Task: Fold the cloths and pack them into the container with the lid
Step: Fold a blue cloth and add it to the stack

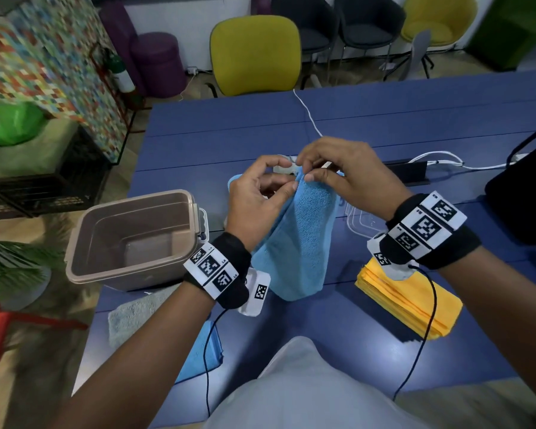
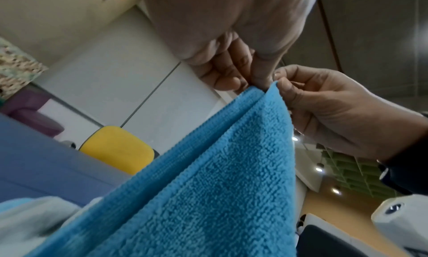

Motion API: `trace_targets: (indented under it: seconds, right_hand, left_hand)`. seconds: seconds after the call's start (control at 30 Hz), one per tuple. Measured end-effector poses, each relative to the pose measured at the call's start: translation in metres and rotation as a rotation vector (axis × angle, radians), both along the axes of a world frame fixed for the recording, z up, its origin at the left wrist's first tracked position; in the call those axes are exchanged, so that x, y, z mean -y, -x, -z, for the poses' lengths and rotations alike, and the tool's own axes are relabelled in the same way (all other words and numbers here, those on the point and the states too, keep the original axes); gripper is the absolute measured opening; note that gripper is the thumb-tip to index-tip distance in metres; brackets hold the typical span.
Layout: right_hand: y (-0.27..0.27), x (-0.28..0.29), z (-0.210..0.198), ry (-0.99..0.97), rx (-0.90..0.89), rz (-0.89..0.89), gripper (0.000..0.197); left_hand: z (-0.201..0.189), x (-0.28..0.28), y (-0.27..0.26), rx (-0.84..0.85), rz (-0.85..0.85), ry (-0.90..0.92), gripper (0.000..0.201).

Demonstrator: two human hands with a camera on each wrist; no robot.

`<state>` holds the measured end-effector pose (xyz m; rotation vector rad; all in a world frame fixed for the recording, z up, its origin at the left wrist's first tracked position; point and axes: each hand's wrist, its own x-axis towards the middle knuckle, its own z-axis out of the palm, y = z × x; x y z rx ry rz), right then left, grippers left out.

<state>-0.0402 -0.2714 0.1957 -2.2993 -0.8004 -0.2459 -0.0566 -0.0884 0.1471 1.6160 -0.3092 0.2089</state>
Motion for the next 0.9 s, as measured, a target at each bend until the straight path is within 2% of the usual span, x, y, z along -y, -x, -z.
trace_targets:
  seconds: [0.2,0.3,0.57,0.67,0.83,0.9]
  right_hand:
    - [0.003,-0.003,0.002,-0.030,0.018,0.078,0.004]
    - [0.004,-0.002,-0.004,-0.078,0.071,0.107,0.003]
    - [0.000,0.007,-0.019,-0.108,0.123,0.164,0.002]
    - [-0.006,0.019,-0.026,-0.158,0.166,0.260,0.003]
    - [-0.010,0.039,-0.031,-0.240,0.225,0.432,0.008]
    - [-0.012,0.047,-0.030,-0.243,0.223,0.488,0.008]
  left_hand:
    - [0.004,-0.003,0.000,0.105,0.047,-0.081,0.011]
    - [0.017,-0.007,-0.002,0.212,0.098,-0.205,0.006]
    - [0.060,-0.012,-0.005,0.112,0.034,-0.292,0.008]
    - [0.082,-0.019,-0.001,0.099,0.034,-0.428,0.012]
    - [0.122,-0.034,0.007,0.114,0.115,-0.811,0.029]
    - [0.132,-0.039,0.010,0.094,0.135,-0.856,0.030]
